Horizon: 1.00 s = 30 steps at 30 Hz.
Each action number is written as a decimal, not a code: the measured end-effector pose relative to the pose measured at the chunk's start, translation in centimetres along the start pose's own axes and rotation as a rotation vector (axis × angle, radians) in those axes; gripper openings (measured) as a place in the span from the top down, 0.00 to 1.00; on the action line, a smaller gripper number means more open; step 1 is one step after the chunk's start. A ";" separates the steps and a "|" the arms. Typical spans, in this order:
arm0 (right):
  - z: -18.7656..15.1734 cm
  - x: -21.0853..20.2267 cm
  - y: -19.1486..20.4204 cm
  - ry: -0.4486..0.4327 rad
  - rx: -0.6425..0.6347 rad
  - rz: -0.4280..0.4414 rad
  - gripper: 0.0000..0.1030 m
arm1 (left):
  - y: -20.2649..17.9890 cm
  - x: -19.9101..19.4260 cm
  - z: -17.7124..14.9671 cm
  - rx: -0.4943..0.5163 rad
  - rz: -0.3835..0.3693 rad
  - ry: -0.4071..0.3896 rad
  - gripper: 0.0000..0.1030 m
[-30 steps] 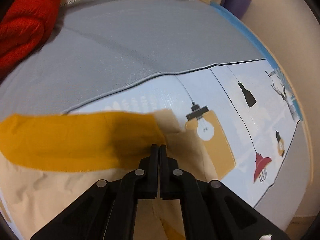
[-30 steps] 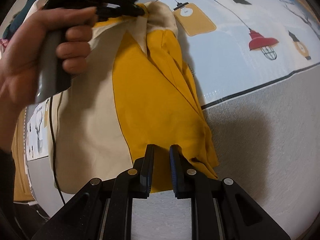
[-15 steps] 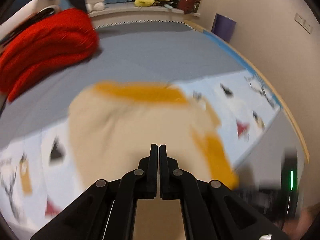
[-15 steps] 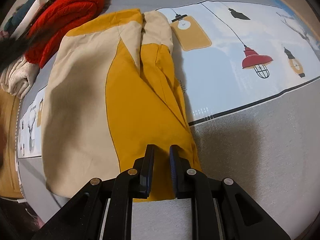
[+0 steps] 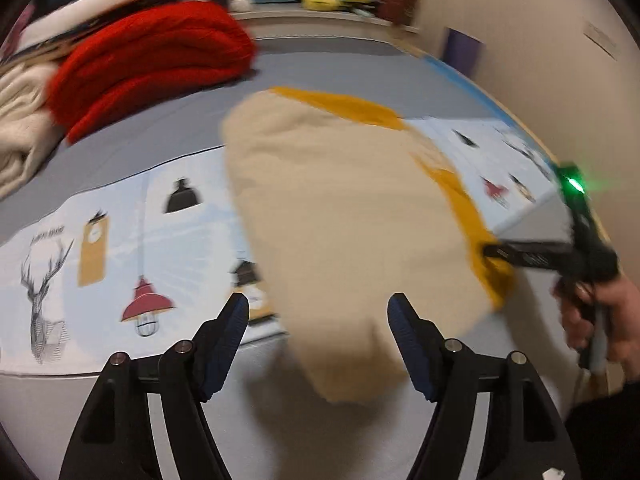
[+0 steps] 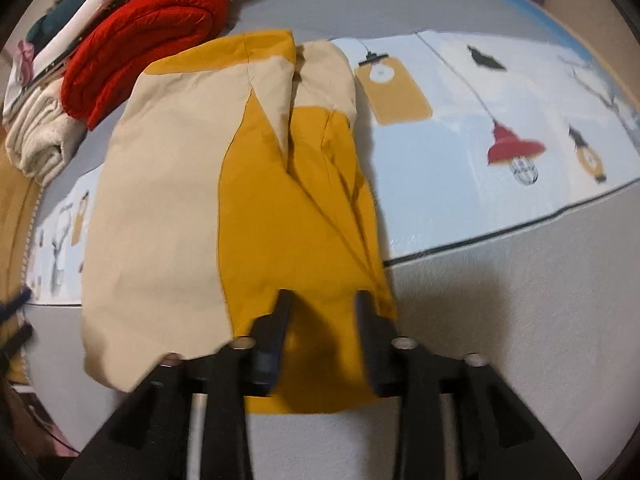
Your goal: Fold large clothes
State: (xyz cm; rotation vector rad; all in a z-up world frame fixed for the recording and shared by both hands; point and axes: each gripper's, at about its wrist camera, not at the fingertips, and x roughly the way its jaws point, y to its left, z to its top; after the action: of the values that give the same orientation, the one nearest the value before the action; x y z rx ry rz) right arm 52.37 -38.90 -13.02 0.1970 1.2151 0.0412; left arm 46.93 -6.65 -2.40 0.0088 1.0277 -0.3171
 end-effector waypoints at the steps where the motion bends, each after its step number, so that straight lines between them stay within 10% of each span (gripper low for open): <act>1: 0.1 0.2 -0.1 -0.003 -0.001 -0.020 0.40 | 1.2 0.9 0.0 -0.074 -0.021 0.010 0.33; 8: 0.7 -0.2 -1.0 -0.052 0.017 -0.030 0.38 | 7.8 7.4 -2.2 -0.481 -0.289 0.124 0.35; 15: 0.7 3.6 -3.1 0.099 0.164 0.105 0.38 | 7.3 11.4 -4.3 -0.620 -0.492 0.208 0.39; 22: 0.7 3.3 -2.0 0.094 0.185 0.187 0.83 | 5.8 7.9 -2.5 -0.530 -0.455 0.123 0.67; 30: 0.6 2.8 3.0 0.083 0.155 0.302 0.86 | 9.7 2.3 -2.1 -0.514 -0.352 0.083 0.67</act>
State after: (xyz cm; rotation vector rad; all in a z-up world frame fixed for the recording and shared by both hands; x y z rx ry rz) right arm 54.14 -35.67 -14.87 0.5181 1.2629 0.2199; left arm 48.83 2.32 -6.75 -0.6329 1.1695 -0.3652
